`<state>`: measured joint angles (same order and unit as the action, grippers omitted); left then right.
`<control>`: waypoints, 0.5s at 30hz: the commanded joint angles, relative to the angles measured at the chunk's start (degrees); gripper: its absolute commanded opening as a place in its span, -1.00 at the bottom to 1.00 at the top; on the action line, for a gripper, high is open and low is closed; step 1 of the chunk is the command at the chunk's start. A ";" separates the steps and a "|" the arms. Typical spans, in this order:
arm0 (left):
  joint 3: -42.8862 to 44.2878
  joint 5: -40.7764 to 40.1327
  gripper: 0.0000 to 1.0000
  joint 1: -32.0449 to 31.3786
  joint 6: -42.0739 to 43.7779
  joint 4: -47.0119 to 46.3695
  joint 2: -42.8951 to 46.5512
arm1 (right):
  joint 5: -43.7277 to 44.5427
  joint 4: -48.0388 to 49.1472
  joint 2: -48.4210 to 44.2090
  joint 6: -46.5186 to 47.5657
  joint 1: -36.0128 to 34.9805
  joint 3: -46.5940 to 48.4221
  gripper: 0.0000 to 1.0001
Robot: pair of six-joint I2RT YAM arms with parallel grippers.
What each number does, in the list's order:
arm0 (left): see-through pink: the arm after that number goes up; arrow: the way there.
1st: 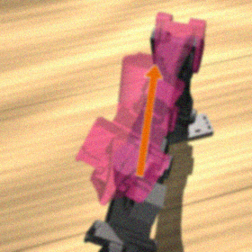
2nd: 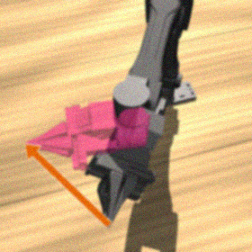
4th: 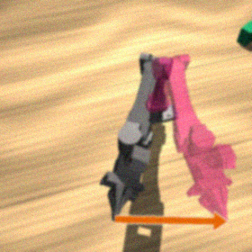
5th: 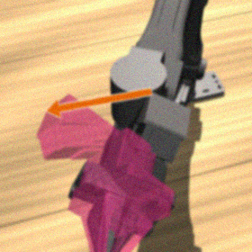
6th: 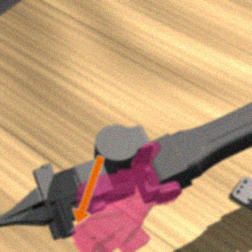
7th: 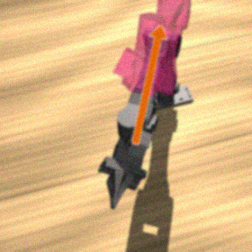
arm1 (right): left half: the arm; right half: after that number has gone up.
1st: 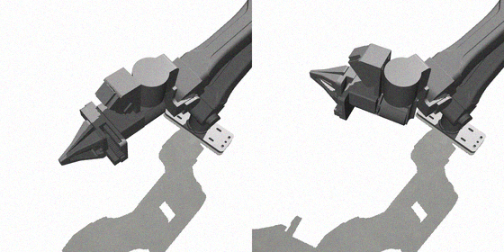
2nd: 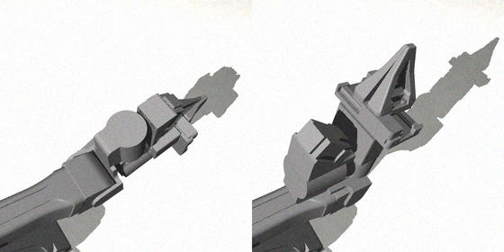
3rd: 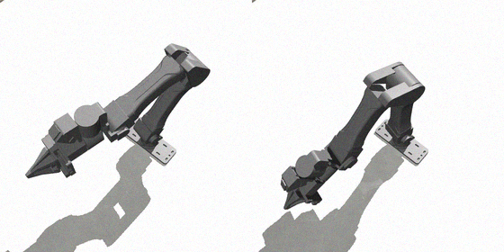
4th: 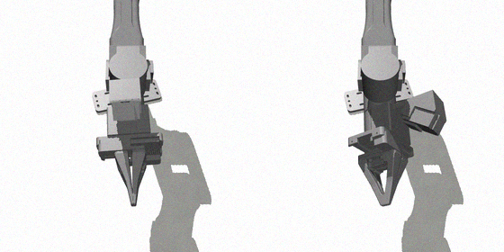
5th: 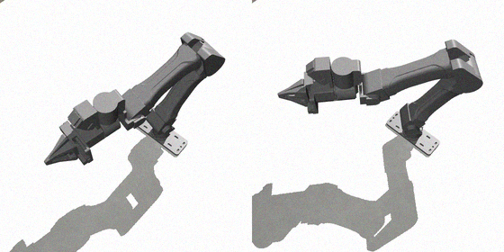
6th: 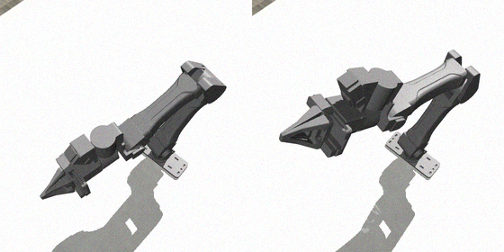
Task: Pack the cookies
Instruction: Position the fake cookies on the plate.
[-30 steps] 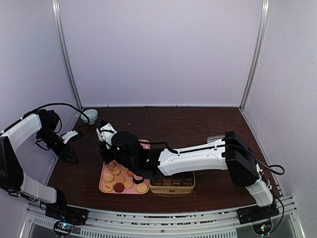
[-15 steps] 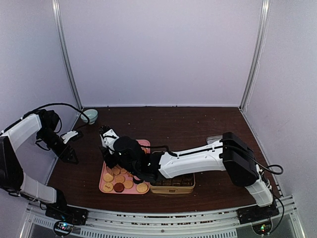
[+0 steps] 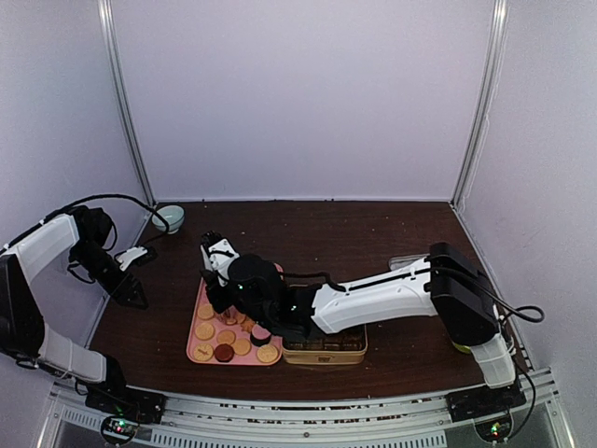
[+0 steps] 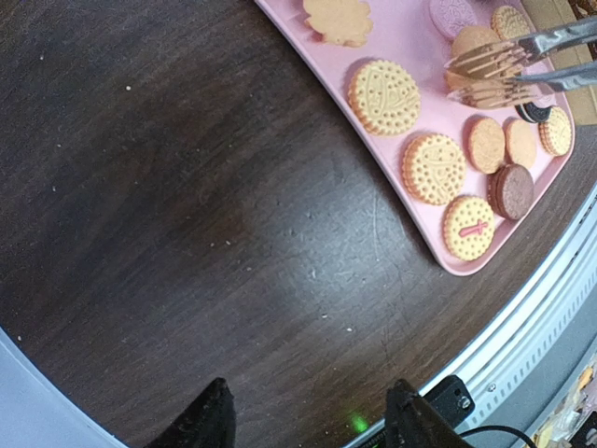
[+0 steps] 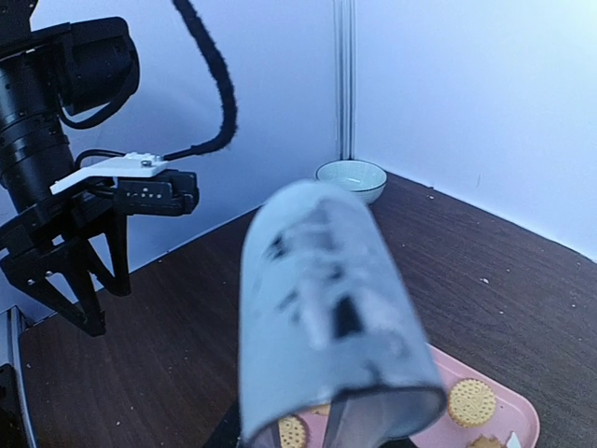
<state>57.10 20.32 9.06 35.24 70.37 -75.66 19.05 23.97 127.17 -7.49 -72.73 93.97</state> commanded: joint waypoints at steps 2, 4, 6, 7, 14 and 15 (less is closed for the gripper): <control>0.09 1.03 0.14 0.46 0.18 -0.26 -0.19 | 2.48 1.33 -5.39 1.03 1.50 -3.38 -0.77; 0.02 1.02 0.14 0.48 0.18 -0.27 -0.19 | 2.48 1.58 -6.18 0.98 1.46 -3.97 -0.84; -0.09 1.04 0.14 0.44 0.32 -0.27 -0.21 | 2.48 2.08 -7.07 0.76 1.54 -4.61 -0.92; -0.07 1.04 0.14 0.43 0.29 -0.31 -0.27 | 2.42 2.33 -7.65 0.60 1.52 -5.00 -0.95; -0.18 1.11 0.14 0.44 0.35 -0.32 -0.28 | 2.84 5.53 -13.89 0.08 1.47 -9.75 -1.00; -0.24 1.13 0.14 0.48 0.35 -0.40 -0.28 | 3.03 6.09 -15.04 0.02 1.53 -10.74 -1.00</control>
<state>57.10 20.43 9.06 35.27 70.37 -75.66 20.49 25.17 118.98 -7.33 -71.22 85.62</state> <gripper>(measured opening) 0.570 0.255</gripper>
